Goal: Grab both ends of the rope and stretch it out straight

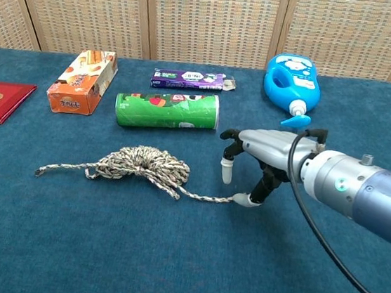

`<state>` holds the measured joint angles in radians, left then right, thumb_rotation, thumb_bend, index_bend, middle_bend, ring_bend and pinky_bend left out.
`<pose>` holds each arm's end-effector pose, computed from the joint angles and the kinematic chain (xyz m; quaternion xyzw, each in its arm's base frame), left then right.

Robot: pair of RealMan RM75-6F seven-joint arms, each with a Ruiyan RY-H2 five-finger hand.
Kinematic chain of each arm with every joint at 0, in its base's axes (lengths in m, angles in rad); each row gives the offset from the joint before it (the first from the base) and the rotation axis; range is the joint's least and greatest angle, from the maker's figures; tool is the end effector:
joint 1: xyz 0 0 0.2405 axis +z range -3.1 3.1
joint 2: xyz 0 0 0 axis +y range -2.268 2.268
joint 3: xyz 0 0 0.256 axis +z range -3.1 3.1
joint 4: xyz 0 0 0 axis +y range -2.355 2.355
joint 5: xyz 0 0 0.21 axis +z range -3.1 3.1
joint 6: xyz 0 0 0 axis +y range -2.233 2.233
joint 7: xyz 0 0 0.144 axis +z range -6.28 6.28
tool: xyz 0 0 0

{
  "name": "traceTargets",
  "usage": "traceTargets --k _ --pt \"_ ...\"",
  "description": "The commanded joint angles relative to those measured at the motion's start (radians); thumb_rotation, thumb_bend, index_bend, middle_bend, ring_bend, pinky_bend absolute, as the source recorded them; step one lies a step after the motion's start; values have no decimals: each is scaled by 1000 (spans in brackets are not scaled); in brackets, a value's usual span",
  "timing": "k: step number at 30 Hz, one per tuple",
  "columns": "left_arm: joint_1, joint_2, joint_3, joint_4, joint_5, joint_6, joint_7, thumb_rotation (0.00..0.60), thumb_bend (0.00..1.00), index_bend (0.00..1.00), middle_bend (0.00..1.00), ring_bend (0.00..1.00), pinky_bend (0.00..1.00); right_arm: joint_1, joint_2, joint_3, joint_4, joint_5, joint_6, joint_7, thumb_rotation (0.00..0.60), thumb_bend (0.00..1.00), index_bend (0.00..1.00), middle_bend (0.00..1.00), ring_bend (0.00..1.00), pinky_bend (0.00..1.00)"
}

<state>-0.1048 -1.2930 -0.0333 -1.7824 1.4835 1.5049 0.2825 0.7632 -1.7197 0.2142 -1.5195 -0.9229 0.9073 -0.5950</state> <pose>-0.2546 0.1779 0.0972 -0.5912 -0.4055 -0.4072 0.5658 -0.1095 -0.3138 -0.0757 0.7664 -0.4119 0.3268 0.3692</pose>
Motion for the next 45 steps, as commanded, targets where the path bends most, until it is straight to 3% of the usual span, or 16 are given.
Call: traceTargets --k 1,24,45 --pt "0 0 0 1 -1 -2 -1 600 0 0 0 0 0 35 -41 2 42 58 3 -46 600 314 465 0 0 0" --pt "3 3 4 1 11 -6 -11 600 0 0 0 0 0 90 -77 -44 87 171 38 -128 600 330 501 0 0 0" --pt "-4 -4 -1 3 4 -22 -3 600 0 0 0 0 0 95 -91 -64 106 146 55 -109 600 449 657 0 0 0"
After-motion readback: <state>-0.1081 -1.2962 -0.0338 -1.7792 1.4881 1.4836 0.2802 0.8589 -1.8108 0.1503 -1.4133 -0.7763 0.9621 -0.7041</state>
